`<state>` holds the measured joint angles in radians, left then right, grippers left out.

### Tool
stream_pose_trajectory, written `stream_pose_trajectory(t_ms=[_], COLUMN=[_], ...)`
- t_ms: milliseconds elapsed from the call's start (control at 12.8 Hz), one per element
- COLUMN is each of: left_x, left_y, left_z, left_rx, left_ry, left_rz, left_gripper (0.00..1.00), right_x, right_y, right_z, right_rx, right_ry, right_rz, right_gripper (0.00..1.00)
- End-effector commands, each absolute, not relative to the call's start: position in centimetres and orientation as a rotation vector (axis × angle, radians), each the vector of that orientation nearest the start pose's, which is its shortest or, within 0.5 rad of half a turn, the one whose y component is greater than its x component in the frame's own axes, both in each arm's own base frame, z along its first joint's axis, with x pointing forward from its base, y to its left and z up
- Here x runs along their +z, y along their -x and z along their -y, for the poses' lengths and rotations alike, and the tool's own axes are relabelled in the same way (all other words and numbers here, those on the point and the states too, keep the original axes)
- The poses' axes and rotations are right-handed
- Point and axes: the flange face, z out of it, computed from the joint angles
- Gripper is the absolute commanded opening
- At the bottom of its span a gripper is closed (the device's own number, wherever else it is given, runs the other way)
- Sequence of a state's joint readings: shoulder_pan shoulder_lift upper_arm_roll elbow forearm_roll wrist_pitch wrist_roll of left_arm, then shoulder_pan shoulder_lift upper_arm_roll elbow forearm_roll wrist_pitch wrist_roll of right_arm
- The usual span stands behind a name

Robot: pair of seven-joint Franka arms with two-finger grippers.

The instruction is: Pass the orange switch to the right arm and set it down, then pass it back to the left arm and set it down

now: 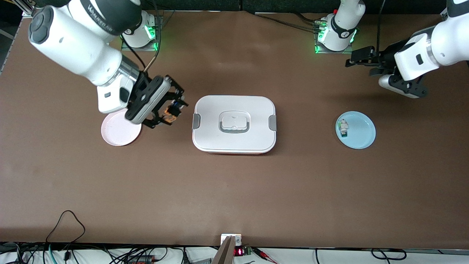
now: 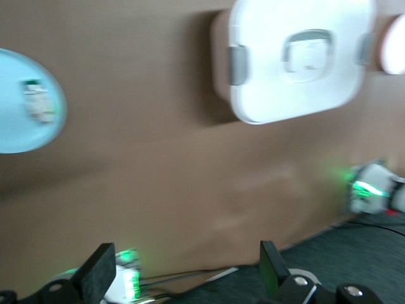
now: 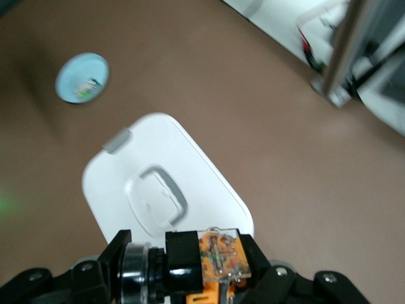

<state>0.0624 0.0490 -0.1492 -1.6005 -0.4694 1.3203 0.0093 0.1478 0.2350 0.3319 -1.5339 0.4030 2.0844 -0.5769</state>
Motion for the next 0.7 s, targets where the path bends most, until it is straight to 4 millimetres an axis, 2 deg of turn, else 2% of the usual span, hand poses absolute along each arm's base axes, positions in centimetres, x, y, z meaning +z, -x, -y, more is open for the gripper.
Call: stream_pose_trajectory(t_ms=[0,156,234,311,467,623], left_x=[56.5,53.5,51.4,49.2,46.0,43.7], left_y=[-54.1,-56.2,-57.3,-58.4,-60.1,-61.7], left_z=[10.0,8.9,8.6,8.7,10.1,10.8], left_rx=[0.82,0.985,1.134,1.294,1.496,1.521], left_ry=[3.689,3.823,3.896,3.956,4.033,4.132], left_rz=[-0.235,-0.161,-0.112,-0.072,0.012,0.177], left_gripper=[1.0,1.0,1.0,1.0,1.0,1.0], right_x=[57.2,56.7,56.6,56.3,54.2,51.9], right_y=[-59.1,-59.2,-59.2,-59.4,-60.1,-60.7], right_z=[-30.5,-30.9,-31.1,-31.2,-31.7,-32.4], right_rx=[-0.576,-0.64,-0.665,-0.686,-0.725,-0.797], right_ry=[2.182,2.022,1.962,1.921,1.807,1.654], right_rz=[1.28,1.379,1.387,1.4,1.453,1.421], right_gripper=[0.33,0.33,0.33,0.33,0.33,0.3])
